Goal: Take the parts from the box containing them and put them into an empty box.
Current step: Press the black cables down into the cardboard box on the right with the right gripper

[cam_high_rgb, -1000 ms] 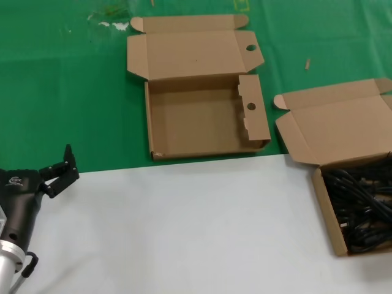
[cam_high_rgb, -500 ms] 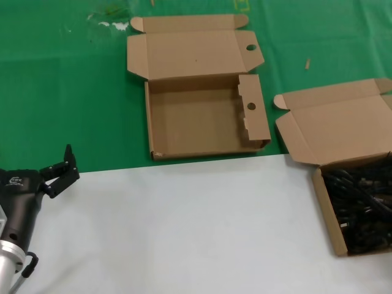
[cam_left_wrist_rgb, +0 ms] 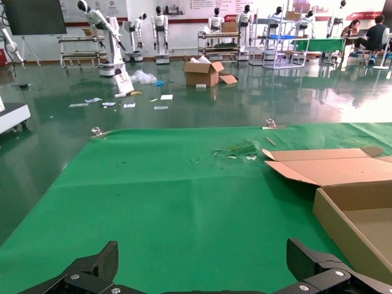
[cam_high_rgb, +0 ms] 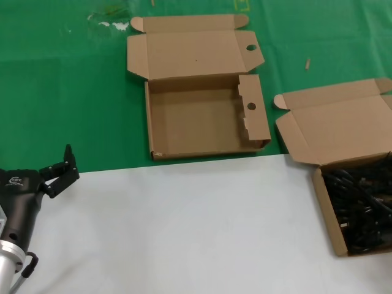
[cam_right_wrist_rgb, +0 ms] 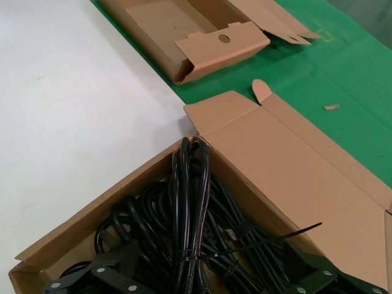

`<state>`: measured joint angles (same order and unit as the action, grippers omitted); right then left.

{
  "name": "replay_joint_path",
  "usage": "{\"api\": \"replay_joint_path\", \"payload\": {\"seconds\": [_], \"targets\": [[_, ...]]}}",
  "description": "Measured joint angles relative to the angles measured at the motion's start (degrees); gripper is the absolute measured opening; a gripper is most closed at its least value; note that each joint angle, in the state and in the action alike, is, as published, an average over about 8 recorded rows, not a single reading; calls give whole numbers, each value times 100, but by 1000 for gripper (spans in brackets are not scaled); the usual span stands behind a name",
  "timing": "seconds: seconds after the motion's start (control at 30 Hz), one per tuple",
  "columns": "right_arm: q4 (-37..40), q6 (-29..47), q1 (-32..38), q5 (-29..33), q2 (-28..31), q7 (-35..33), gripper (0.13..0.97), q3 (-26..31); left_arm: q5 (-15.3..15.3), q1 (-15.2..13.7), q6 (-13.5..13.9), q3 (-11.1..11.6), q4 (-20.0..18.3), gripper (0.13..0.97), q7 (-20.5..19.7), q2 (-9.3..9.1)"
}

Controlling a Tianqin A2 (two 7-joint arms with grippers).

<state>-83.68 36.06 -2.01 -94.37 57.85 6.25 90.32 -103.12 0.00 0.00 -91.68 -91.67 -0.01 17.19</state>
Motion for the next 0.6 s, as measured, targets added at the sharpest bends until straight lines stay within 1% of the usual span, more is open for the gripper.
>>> {"api": "replay_joint_path", "payload": {"seconds": [0.1, 0.13, 0.4, 0.43, 0.6], "targets": [[-2, -20, 0, -24, 27, -13, 816, 36, 0, 0, 0, 0, 0, 966, 0, 0], [-5, -26, -8, -37, 38, -19, 816, 40, 0, 0, 0, 0, 0, 966, 0, 0], [-2, -69, -118, -171, 106, -115, 642, 22, 0, 0, 0, 0, 0, 966, 0, 0], [-1, -76, -134, -187, 111, -127, 642, 19, 0, 0, 0, 0, 0, 966, 0, 0], [-17, -109, -210, -254, 129, -168, 506, 9, 0, 0, 0, 0, 0, 966, 0, 0]]}}
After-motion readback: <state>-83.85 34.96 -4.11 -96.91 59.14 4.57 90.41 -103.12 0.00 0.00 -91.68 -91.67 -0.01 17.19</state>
